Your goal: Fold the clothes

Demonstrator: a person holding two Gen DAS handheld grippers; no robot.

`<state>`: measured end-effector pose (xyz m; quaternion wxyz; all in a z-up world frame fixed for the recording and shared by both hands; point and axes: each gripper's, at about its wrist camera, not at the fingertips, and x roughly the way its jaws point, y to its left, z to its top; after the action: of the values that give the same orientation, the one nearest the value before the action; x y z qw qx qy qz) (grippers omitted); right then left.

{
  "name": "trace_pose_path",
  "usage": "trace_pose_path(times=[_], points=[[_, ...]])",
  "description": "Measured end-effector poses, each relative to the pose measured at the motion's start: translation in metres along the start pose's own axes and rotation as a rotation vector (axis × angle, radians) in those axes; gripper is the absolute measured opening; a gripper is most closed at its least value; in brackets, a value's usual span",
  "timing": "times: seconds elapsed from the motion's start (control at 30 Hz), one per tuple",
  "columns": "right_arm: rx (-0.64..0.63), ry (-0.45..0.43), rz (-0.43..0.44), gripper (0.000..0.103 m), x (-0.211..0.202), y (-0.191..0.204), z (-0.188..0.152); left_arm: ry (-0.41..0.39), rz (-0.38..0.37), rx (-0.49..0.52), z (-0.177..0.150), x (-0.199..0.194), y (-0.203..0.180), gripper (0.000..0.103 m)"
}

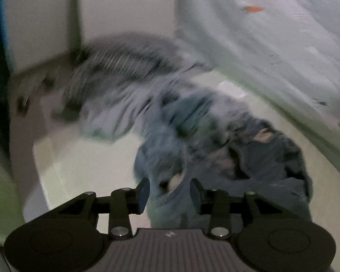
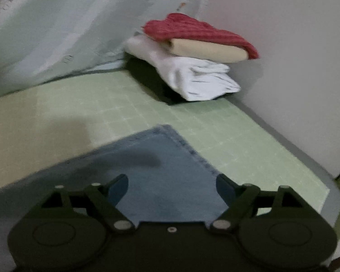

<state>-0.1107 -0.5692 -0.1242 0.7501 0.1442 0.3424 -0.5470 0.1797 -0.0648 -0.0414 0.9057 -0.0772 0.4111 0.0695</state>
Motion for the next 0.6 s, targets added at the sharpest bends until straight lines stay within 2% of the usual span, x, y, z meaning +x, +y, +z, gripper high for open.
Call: trace_pose_path(times=[0.1, 0.23, 0.37, 0.47, 0.6], points=[[-0.002, 0.032, 0.045, 0.086, -0.01, 0.015, -0.007, -0.044, -0.025, 0.075, 0.009, -0.009, -0.012, 0.043], [-0.029, 0.066, 0.083, 0.087, -0.024, 0.036, -0.019, 0.024, -0.146, 0.136, 0.027, 0.015, -0.04, 0.043], [-0.018, 0.086, 0.073, 0.09, -0.036, 0.054, -0.027, 0.077, -0.257, 0.176, 0.04, 0.04, -0.073, 0.044], [0.013, 0.101, 0.062, 0.09, -0.04, 0.068, -0.033, 0.114, -0.351, 0.177, 0.053, 0.06, -0.092, 0.049], [0.075, 0.112, 0.024, 0.09, -0.052, 0.094, -0.044, 0.183, -0.436, 0.18, 0.075, 0.103, -0.12, 0.057]])
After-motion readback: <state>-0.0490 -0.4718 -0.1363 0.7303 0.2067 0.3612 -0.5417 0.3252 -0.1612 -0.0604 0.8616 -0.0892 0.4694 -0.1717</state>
